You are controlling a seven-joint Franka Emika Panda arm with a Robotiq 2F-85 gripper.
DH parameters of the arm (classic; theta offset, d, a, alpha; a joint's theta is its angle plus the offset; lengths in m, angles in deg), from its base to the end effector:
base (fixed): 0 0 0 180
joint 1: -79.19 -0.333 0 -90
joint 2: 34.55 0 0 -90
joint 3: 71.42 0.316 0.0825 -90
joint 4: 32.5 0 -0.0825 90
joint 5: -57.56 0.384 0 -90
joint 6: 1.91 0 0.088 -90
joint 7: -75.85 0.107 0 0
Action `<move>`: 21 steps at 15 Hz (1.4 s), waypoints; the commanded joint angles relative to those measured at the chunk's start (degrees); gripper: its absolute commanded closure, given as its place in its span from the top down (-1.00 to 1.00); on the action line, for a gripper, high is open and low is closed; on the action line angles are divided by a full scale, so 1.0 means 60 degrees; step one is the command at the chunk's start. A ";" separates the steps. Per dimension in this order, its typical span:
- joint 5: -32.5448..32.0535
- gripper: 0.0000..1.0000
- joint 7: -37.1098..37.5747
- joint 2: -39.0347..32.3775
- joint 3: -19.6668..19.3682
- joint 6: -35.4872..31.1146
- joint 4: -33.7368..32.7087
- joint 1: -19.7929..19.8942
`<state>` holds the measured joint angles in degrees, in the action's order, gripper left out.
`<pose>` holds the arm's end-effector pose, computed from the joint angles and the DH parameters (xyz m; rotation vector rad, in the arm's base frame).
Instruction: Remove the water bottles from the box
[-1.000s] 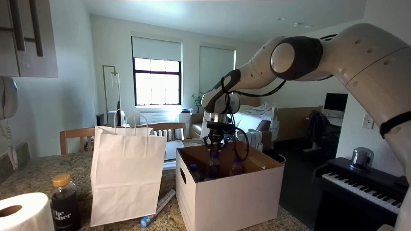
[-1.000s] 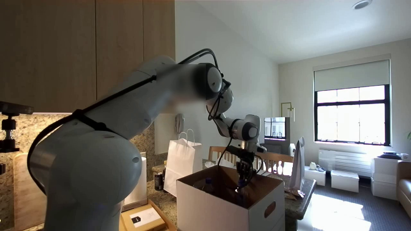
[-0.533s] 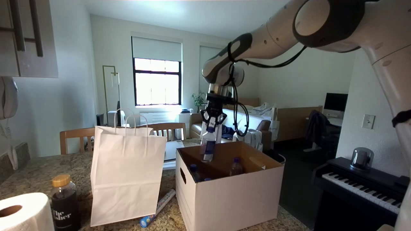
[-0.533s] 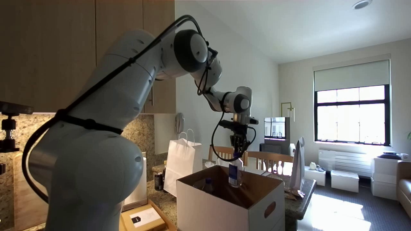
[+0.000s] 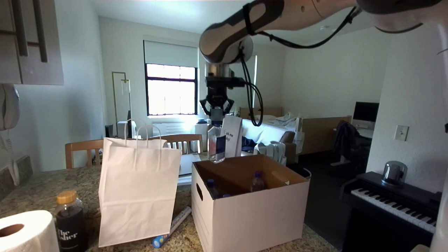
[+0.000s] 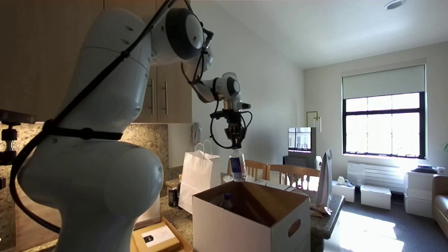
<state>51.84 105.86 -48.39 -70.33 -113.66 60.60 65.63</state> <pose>0.6248 0.1554 0.4882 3.0643 -0.3628 0.1726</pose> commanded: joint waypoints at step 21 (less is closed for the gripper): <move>0.0081 -0.74 -0.2032 -0.1601 0.2118 -0.0667 0.0625 -0.1124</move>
<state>48.07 97.41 -55.66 -58.26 -114.16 64.14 58.27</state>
